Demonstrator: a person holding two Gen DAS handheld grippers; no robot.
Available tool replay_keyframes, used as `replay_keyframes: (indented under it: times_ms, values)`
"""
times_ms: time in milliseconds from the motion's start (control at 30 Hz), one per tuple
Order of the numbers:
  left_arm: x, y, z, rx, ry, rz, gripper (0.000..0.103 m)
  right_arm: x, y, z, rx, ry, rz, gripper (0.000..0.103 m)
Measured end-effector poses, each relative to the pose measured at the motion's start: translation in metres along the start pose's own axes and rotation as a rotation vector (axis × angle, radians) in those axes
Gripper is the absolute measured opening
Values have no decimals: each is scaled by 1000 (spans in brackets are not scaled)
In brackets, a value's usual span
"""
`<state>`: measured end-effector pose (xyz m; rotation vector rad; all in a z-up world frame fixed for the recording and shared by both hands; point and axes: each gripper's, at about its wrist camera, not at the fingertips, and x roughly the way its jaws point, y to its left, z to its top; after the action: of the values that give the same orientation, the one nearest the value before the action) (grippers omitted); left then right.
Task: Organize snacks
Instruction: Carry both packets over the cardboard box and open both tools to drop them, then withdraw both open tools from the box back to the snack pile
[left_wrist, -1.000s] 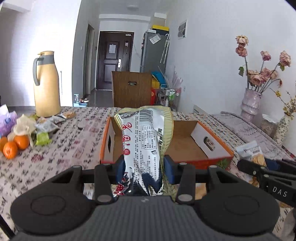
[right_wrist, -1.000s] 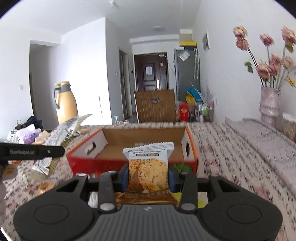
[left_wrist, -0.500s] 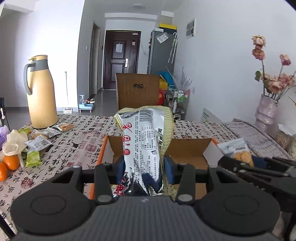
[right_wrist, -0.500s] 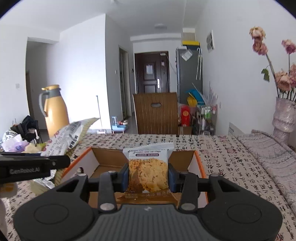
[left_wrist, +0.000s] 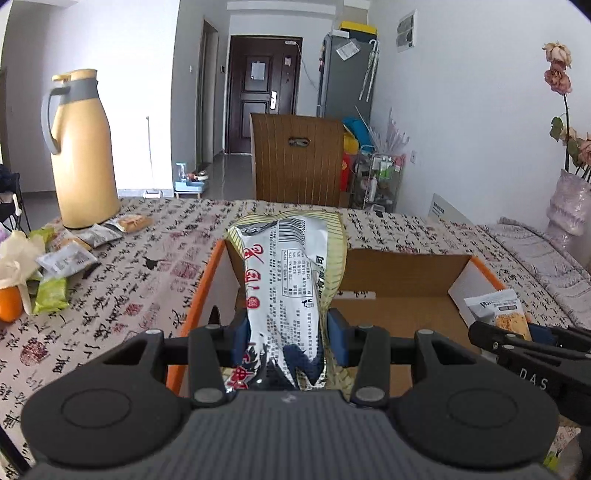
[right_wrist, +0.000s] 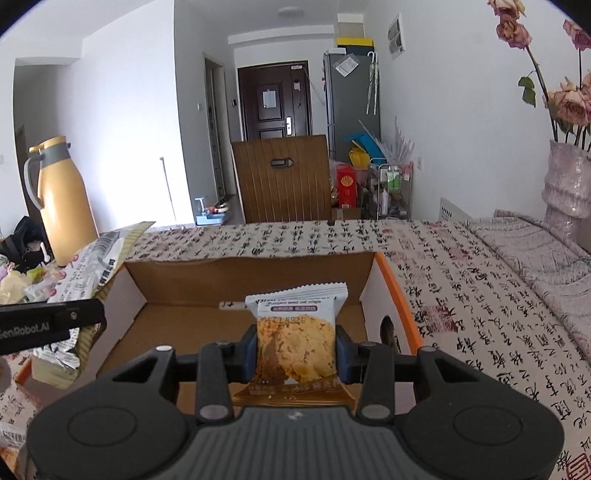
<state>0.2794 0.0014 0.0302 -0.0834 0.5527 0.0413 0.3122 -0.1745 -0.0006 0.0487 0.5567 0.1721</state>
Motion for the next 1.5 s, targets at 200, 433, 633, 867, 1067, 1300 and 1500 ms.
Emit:
replay_keyframes:
  times_ms: [200, 433, 633, 867, 1067, 1300, 1500]
  values:
    - [-3, 1, -5, -1, -8, -21, 56, 1, 3, -6, -14, 23, 10, 41]
    - [-14, 2, -3, -10, -57, 15, 93, -8, -3, -6, 16, 1, -8, 91]
    - [-23, 2, -2, -19, -94, 17, 103, -12, -6, -5, 35, -10, -10, 103]
    - [-26, 3, -2, -26, -101, 13, 103, -14, -7, -6, 42, -15, -11, 103]
    - [-29, 3, -1, -30, -107, 9, 103, -15, -6, -6, 39, -19, -10, 103]
    - [-38, 1, 4, -31, -113, 17, 103, -26, -5, 1, 32, -44, -7, 103]
    - [-59, -3, 4, -14, -144, 26, 103, -46, -5, 3, 26, -72, -8, 103]
